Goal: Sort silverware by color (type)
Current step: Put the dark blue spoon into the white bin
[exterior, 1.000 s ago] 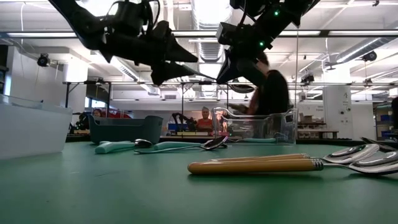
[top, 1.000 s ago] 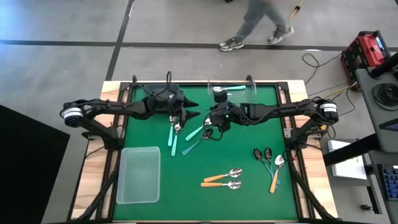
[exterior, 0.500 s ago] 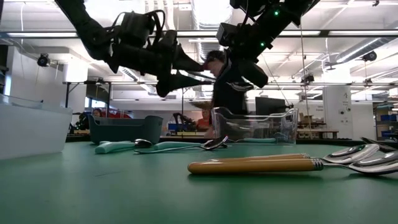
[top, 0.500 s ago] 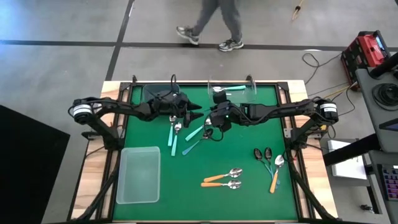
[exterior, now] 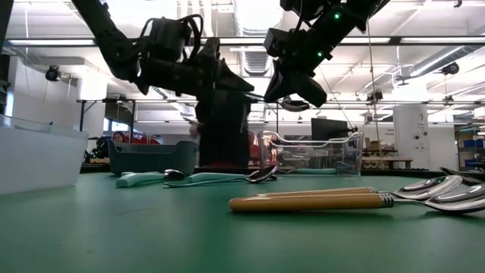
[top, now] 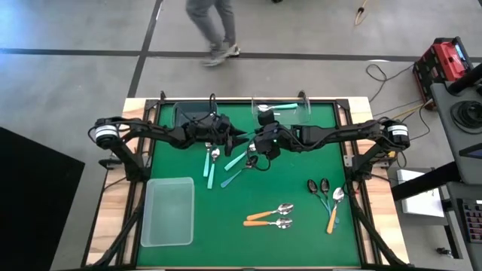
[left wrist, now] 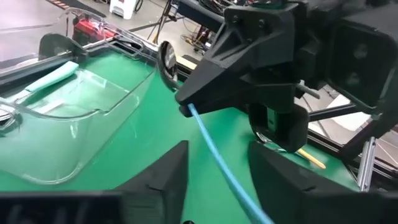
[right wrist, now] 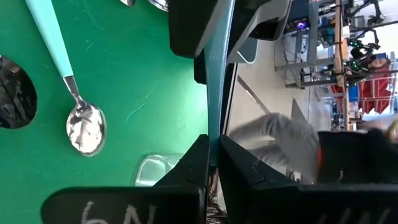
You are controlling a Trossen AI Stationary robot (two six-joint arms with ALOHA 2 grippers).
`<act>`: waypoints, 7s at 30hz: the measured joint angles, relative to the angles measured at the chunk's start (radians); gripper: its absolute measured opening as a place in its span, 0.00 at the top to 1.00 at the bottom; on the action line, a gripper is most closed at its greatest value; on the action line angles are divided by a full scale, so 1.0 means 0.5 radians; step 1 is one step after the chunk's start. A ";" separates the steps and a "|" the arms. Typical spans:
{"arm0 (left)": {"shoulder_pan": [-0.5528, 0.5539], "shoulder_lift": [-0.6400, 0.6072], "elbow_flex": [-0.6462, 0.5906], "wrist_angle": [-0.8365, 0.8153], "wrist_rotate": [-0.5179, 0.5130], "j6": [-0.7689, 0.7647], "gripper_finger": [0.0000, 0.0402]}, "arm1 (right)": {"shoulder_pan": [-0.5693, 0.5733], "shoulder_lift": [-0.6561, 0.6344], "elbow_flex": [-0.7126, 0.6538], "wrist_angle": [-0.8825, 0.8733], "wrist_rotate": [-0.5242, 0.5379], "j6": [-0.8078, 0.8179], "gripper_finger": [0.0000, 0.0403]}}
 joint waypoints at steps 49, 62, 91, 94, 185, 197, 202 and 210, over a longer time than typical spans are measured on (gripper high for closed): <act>-0.020 -0.039 -0.032 0.007 -0.149 0.218 1.00 | 0.022 -0.252 -0.001 0.132 -0.022 0.542 0.63; 0.058 -0.487 -0.204 0.183 -0.160 0.345 1.00 | 0.034 -0.824 -0.070 0.351 -0.569 0.916 0.67; -0.130 -0.370 -0.420 1.566 -0.101 0.397 1.00 | -0.010 0.034 -0.354 2.465 -0.979 1.519 0.57; -0.130 -0.318 -0.420 1.612 -0.105 0.389 1.00 | -0.014 0.084 -0.272 2.470 -0.984 1.523 0.53; -0.154 -0.270 -0.292 0.501 0.113 0.631 0.54 | -0.036 -0.019 0.002 0.536 -0.749 1.469 0.98; -0.193 -0.269 -0.083 -0.672 -0.093 1.058 0.54 | -0.035 -0.233 0.004 0.047 -0.751 1.602 0.98; -0.195 -0.243 0.086 -1.075 -0.109 1.315 0.54 | -0.036 -0.349 0.005 -0.163 -0.751 1.681 0.98; -0.274 -0.140 0.167 -1.264 -0.095 1.359 0.54 | -0.035 -0.485 0.005 -0.401 -0.751 1.784 0.98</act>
